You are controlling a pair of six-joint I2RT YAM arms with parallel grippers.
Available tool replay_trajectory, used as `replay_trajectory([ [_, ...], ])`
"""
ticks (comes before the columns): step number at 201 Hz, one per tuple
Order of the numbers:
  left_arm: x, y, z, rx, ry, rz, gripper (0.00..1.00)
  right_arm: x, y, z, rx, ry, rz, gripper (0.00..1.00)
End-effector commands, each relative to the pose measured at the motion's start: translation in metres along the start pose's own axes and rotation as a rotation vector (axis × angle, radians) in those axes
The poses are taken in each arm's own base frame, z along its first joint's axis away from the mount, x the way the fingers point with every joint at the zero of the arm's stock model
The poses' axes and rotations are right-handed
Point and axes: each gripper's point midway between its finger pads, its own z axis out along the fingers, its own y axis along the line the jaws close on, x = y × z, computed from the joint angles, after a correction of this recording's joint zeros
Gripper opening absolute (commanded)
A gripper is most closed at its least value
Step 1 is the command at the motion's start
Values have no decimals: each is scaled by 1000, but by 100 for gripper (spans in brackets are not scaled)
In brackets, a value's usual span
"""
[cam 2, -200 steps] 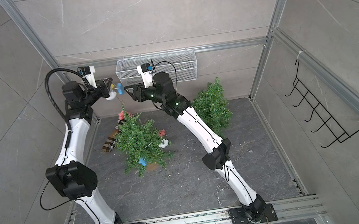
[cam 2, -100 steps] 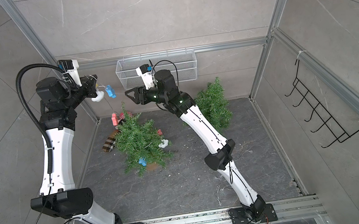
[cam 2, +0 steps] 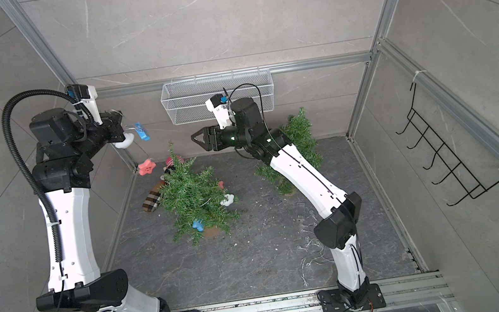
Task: Wrap string light around the christmas tree
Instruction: Wrap the light string around the Christmas tree.
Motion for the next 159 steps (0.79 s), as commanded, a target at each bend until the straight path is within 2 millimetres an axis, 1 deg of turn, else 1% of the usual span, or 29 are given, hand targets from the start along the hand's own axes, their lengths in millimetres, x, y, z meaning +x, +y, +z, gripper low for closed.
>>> replay_trajectory([
  [1,-27,9,-37,-104,-64,42,0,-10,14,-19,-12,-50,-40,67],
  [10,-32,14,-42,-138,-69,50,0,-3,12,-22,-5,-46,-34,67],
  [28,-47,15,-52,-159,-107,45,0,10,8,-30,8,-52,-19,67],
  [55,-70,17,-63,-189,-176,31,0,30,2,-35,23,-24,0,67],
  [81,-95,11,-79,-175,-265,37,0,47,-4,-38,36,0,12,67],
  [92,-102,2,-84,-143,-290,32,0,52,-7,-39,46,7,13,67],
  [99,-103,-4,-87,-125,-293,33,0,55,-8,-40,50,14,15,67],
  [124,-99,-33,-92,-52,-278,58,0,66,-11,-42,61,27,19,67],
  [143,-93,-56,-99,26,-258,38,0,74,-6,-45,57,38,9,67],
  [159,-77,-81,-103,113,-209,26,0,80,2,-51,69,35,-23,67],
])
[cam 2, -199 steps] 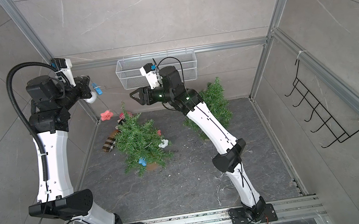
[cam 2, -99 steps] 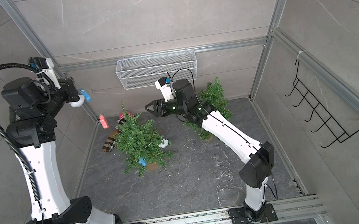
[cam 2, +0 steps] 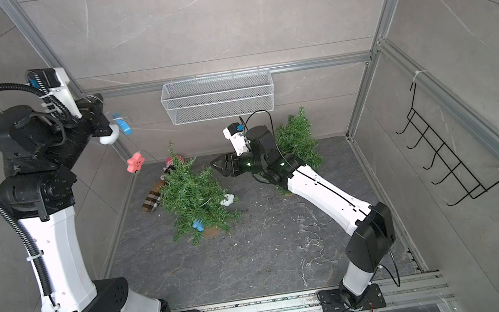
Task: Wrap string light around the christmas tree
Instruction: Wrap the light string around the Christmas tree.
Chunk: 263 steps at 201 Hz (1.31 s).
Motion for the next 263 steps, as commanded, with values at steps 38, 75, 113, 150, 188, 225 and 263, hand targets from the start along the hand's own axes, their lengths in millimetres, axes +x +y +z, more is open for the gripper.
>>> replay_trajectory([
  [38,33,-97,-53,355,107,-82,0,10,26,-28,31,-52,-96,67],
  [75,73,-142,-79,563,196,-112,0,26,14,-33,74,-41,-75,67],
  [113,130,-177,-73,681,336,-150,0,39,8,-35,91,-16,-64,67],
  [150,189,-220,-83,789,480,-61,33,56,0,-39,114,18,-52,68],
  [188,202,-212,-105,806,526,22,56,72,-11,-52,173,91,-57,69],
  [225,194,-177,-108,661,477,49,60,79,-20,-70,226,155,-104,68],
  [263,211,-114,-88,359,549,-66,54,98,14,-55,98,226,-171,66],
])
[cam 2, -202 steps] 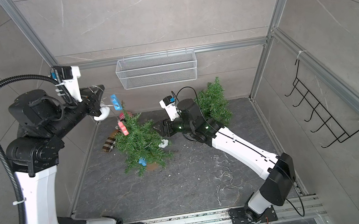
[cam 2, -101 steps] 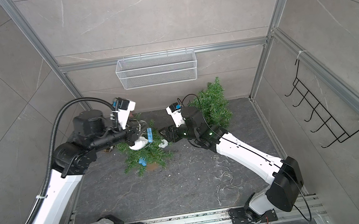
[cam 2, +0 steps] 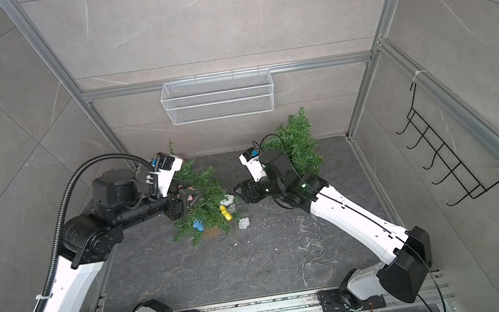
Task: Wrap string light around the christmas tree
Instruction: Wrap the light string around the Christmas tree.
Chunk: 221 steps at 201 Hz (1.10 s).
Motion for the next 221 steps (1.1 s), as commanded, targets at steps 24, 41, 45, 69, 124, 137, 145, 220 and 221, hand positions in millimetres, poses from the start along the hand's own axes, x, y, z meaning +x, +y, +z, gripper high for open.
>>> replay_trajectory([
  [24,22,74,-7,-240,32,-306,49,1,41,26,-115,16,-115,66],
  [41,27,90,-9,-233,19,-435,46,-4,47,47,-154,-9,-112,63],
  [45,28,93,-9,-230,16,-461,46,-5,48,52,-166,-16,-111,62],
  [69,36,95,2,-179,26,-544,45,-2,62,82,-215,-41,-123,60],
  [124,38,100,9,-166,21,-567,45,0,66,123,-218,-96,-129,53],
  [137,40,103,11,-172,26,-576,45,2,70,127,-234,-91,-131,43],
  [145,42,104,11,-178,27,-580,45,3,70,126,-234,-75,-133,35],
  [220,37,106,15,-146,-35,-599,42,-10,83,57,-257,-19,-211,0],
  [221,37,105,15,-144,-35,-599,42,-11,83,57,-258,-22,-211,0],
])
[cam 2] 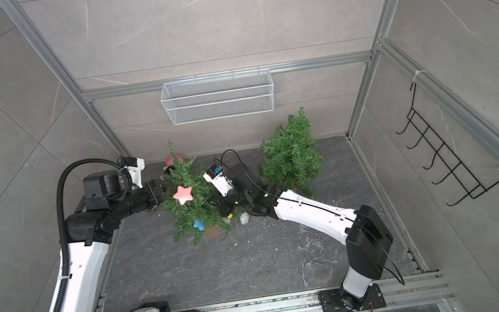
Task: Wrap string light around the christmas tree
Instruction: Wrap the light string around the Christmas tree.
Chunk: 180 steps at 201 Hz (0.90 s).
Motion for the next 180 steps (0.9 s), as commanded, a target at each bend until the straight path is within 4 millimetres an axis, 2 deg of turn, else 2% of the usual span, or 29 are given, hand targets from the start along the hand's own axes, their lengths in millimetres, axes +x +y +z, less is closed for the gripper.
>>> replay_trajectory([
  [1,-13,-16,-6,80,-63,9,42,-24,20,-27,-41,-9,-51,0],
  [40,-15,-20,-6,102,-73,5,42,-48,38,-41,-99,-13,-72,0],
  [61,-16,-15,-6,75,-75,14,42,-68,50,-49,-142,-33,-88,0],
  [72,-16,-12,-6,55,-77,30,43,-86,58,-57,-157,-50,-106,0],
  [94,-20,-9,-11,21,-99,114,53,-123,73,-71,-192,-103,-131,0],
  [111,-25,-3,-18,-36,-148,216,61,-142,85,-77,-239,-118,-139,0],
  [121,-28,1,-21,-67,-179,285,63,-149,92,-78,-269,-123,-133,0],
  [138,-28,-5,-20,-36,-212,390,67,-161,100,-78,-314,-137,-116,0],
  [180,-21,-17,-4,66,-220,504,70,-177,123,-74,-406,-162,-108,0],
])
